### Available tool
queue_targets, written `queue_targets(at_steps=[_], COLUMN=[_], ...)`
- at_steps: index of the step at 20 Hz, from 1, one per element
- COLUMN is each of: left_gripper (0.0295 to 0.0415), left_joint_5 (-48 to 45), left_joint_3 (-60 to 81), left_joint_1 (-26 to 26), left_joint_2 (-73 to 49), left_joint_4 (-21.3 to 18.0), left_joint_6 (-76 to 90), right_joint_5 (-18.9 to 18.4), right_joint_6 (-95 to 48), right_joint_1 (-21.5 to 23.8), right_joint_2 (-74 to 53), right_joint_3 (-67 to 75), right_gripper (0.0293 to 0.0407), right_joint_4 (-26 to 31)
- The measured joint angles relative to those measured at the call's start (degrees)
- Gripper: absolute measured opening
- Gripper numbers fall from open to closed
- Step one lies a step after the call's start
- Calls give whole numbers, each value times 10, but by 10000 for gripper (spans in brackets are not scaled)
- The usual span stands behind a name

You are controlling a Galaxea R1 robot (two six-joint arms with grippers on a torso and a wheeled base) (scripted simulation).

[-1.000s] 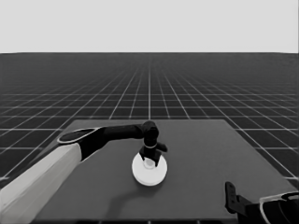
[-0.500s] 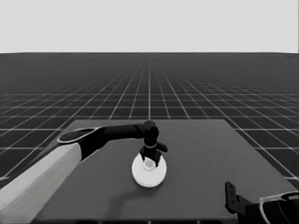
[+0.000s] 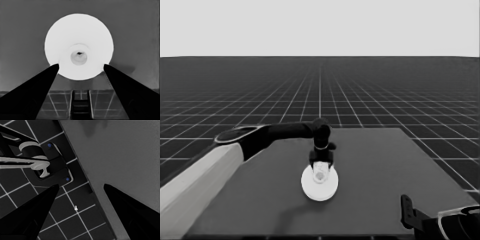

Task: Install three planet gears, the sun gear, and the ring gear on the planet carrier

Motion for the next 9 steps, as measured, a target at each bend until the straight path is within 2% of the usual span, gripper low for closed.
queue_targets(at_steps=[4, 5, 6, 7, 9], left_gripper=[385, 409, 414, 401, 388], left_joint_5=[1, -198, -321, -392, -458], left_joint_3=[0, 257, 457, 572, 682], left_joint_1=[-2, -51, -106, -138, -166], left_joint_2=[0, -153, -383, -545, -688], left_joint_4=[-2, 36, 60, 73, 86], left_joint_6=[-11, 265, 539, 717, 883], right_joint_5=[0, -182, -224, -224, -219], right_joint_6=[0, 275, 469, 551, 611], right_joint_1=[0, 152, 226, 248, 258], right_joint_2=[0, 133, 251, 305, 349], right_joint_3=[0, -42, -132, -208, -291], right_gripper=[385, 391, 392, 389, 386], right_joint_4=[0, 137, 239, 288, 327])
